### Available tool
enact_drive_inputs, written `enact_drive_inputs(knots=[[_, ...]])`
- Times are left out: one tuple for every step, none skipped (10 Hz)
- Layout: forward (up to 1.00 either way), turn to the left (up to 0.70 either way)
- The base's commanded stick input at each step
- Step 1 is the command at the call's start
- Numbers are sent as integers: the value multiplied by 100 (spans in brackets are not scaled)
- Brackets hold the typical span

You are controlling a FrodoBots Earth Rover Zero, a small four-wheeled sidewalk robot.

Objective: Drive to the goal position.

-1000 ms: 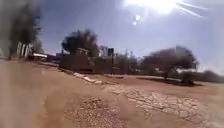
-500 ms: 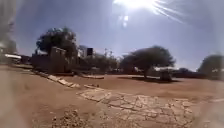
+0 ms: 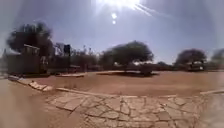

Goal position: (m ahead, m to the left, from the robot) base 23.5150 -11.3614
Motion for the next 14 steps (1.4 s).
enact_drive_inputs(knots=[[100, -40], [100, -40], [100, 0], [100, 0], [100, 0], [100, 0], [100, 0], [100, 0], [100, 0], [100, 0], [100, 0], [100, 0], [100, 0], [100, 26]])
